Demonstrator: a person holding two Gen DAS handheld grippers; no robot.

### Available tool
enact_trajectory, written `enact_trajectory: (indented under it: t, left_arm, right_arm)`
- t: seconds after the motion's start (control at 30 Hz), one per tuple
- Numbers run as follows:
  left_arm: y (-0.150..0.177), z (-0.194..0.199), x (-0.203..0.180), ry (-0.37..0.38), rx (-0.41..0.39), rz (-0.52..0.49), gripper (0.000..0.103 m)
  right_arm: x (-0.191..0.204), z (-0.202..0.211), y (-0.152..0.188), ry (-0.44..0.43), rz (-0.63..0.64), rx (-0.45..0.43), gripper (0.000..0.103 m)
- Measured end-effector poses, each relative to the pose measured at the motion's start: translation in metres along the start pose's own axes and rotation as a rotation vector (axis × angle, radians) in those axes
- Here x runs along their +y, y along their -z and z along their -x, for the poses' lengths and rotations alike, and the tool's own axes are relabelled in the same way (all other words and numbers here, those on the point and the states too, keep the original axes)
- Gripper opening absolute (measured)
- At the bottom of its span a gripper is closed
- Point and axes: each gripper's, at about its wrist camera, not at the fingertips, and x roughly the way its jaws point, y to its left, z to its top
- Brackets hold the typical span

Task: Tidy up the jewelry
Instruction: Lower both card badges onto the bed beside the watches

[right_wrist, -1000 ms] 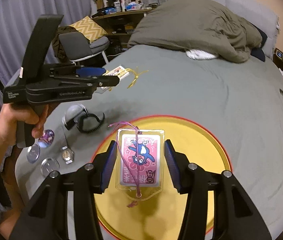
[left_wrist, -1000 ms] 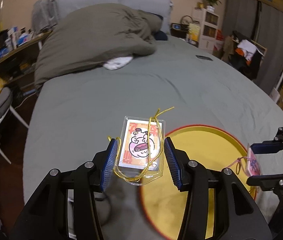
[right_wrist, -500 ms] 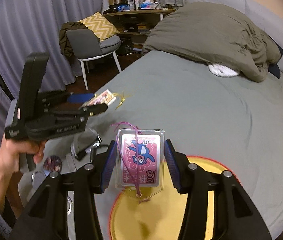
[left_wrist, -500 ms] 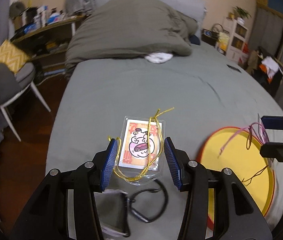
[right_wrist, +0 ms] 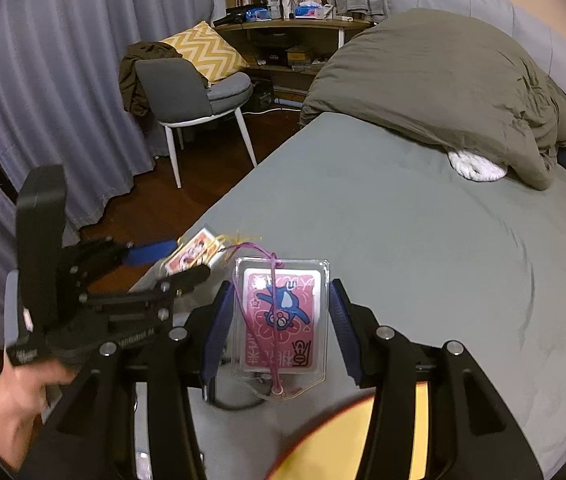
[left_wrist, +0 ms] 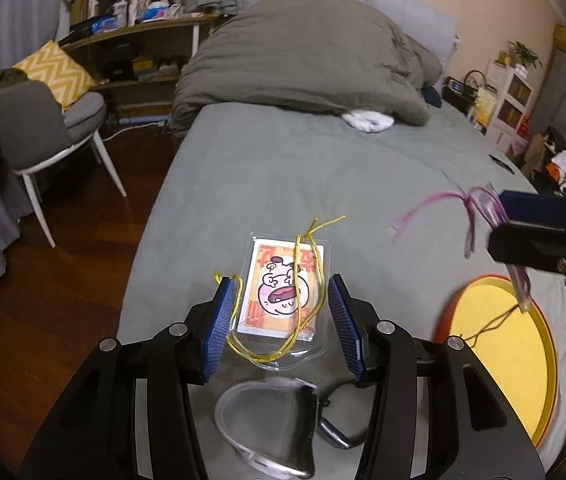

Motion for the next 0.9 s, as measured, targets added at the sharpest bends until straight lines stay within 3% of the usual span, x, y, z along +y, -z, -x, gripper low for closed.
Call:
enact_trajectory:
  t: [0.33, 0.63, 0.9]
  left_arm:
    - [0.009, -0.043, -0.003, -0.017, 0.075, -0.005, 0.046]
    - [0.026, -0.073, 0.001, -0.008, 0.162, 0.017, 0.046]
    - [0.04, -0.087, 0.005, -0.02, 0.203, 0.024, 0.046]
  right_arm:
    - [-0.012, -0.058, -0.017, 0.032, -0.061, 0.015, 0.045]
    - [-0.028, -0.144, 0.022, 0.079, -0.127, 0.186, 0.045]
    - [-0.029, -0.173, 0.048, 0.132, -0.094, 0.282, 0.046]
